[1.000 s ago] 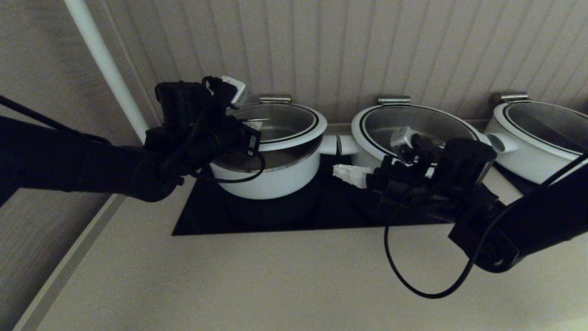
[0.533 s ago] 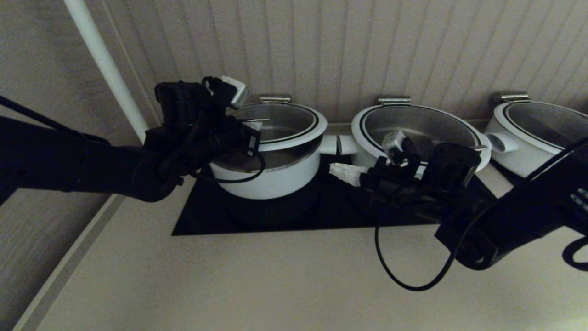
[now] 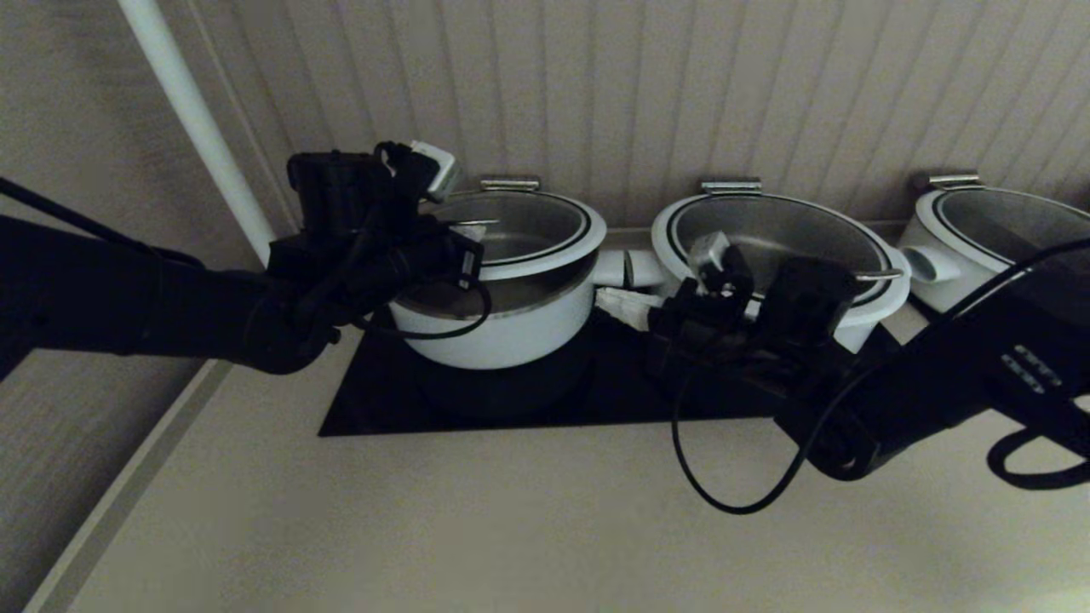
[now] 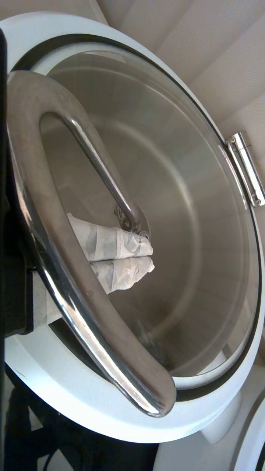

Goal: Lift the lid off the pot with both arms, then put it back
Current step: Hold the pot lid with the right arm

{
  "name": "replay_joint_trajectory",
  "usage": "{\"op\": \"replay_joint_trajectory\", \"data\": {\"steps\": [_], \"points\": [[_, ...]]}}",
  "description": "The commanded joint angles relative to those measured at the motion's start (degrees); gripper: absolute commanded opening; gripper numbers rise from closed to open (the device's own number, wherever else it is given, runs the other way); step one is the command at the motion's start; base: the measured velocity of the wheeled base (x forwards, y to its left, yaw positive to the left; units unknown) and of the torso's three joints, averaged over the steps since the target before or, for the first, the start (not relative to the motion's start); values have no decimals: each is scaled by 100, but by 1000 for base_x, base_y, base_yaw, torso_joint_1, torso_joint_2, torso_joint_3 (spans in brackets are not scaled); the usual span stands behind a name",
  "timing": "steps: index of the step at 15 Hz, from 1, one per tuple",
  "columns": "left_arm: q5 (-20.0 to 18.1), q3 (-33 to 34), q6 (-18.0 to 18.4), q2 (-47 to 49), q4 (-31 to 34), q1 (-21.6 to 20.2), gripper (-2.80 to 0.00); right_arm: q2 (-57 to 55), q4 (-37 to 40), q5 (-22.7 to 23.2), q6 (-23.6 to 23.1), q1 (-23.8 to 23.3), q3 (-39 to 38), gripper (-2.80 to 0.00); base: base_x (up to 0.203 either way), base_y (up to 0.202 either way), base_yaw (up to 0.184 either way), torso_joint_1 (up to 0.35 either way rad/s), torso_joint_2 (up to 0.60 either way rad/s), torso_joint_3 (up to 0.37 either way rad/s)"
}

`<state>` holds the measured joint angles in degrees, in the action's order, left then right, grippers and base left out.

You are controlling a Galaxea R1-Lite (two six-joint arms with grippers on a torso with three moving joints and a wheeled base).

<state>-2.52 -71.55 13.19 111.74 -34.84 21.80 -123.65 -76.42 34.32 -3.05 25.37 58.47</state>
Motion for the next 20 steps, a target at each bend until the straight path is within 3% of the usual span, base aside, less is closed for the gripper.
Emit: {"op": "replay_joint_trajectory", "data": {"steps": [1, 12, 20], "points": [[-11, -12, 8, 15, -23, 0, -280, -125, -75, -28, -3, 75, 97, -280, 0, 0, 0, 0, 0, 0], [-2, 0, 0, 6, -23, 0, -280, -638, -63, -417, 8, 197, 985, -280, 0, 0, 0, 0, 0, 0], [-2, -8, 0, 0, -23, 0, -280, -790, -83, -439, 9, 197, 1080, -280, 0, 0, 0, 0, 0, 0]]}}
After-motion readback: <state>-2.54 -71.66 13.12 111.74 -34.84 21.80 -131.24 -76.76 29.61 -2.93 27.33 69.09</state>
